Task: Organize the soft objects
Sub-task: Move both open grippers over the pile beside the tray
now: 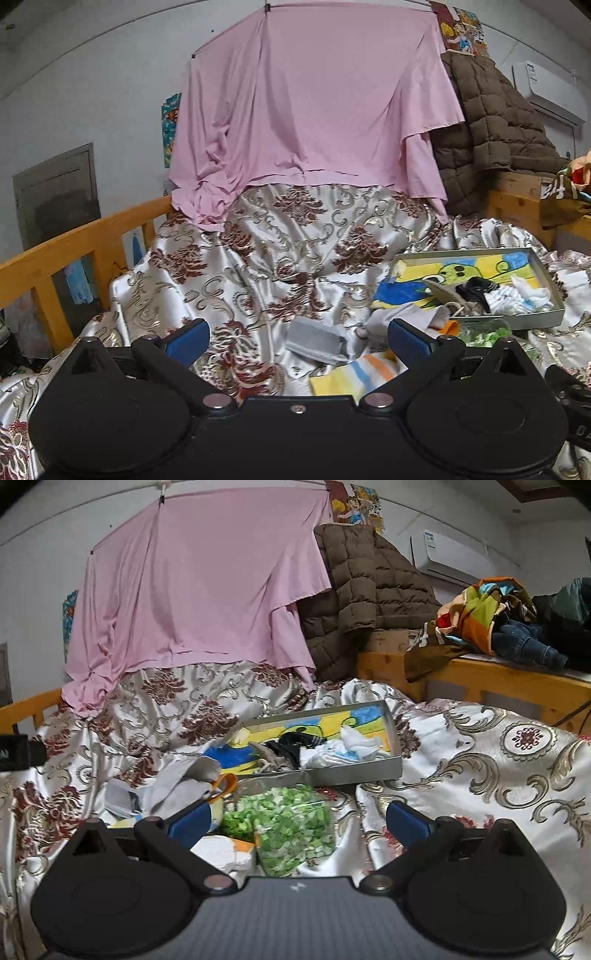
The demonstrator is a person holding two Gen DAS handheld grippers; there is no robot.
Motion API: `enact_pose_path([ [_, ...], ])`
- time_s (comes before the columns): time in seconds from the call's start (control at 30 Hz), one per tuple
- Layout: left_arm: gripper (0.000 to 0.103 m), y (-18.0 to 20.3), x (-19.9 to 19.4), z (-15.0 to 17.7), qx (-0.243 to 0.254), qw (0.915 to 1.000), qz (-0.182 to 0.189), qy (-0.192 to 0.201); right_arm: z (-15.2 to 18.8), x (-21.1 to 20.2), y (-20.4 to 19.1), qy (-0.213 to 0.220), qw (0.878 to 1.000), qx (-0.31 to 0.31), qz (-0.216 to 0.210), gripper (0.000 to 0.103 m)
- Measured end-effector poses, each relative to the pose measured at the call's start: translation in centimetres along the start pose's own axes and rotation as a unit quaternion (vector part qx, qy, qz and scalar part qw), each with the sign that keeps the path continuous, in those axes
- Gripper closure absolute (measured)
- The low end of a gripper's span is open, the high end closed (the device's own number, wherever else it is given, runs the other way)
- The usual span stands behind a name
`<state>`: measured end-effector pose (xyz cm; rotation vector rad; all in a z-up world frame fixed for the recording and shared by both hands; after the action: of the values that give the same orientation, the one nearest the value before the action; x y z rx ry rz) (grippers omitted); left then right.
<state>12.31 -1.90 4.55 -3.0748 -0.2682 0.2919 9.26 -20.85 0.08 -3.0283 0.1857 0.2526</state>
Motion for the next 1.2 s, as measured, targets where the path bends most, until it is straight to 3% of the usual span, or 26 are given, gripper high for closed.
enact_pose_path([
  [0.3, 0.001, -1.3, 2.3, 1.8, 0.004, 0.9992, -0.026, -0.029, 0.4, 0.6, -1.0, -0.007, 0.999, -0.012, -0.044, 0.0],
  [0.63, 0.001, -2.5, 4.9, 4.7, 0.004, 0.9965, -0.03, -0.078, 1.2, 1.4, -2.9, -0.029, 0.996, -0.035, -0.081, 0.0],
  [0.97, 0.001, -3.2, 6.9, 6.5, -0.005, 0.9937, 0.006, -0.112, 2.9, 2.3, -5.7, -0.061, 0.986, -0.094, -0.126, 0.0],
  [1.2, 0.001, -1.9, 7.6, 7.4, 0.059, 0.989, 0.085, -0.106, 4.4, 3.1, -7.7, -0.069, 0.974, -0.172, -0.132, 0.0],
])
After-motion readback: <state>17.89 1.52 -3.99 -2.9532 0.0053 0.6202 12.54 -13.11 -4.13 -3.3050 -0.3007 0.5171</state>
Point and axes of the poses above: each gripper's, at about its wrist camera, not at the fingertips, and x roughly the way its jaws point, y to its right, z to its underside, the point moved 1 cm from there along x, roughly the way its jaws point, and after that the axes turned 8 degrees about y, right-handed, at the moved point
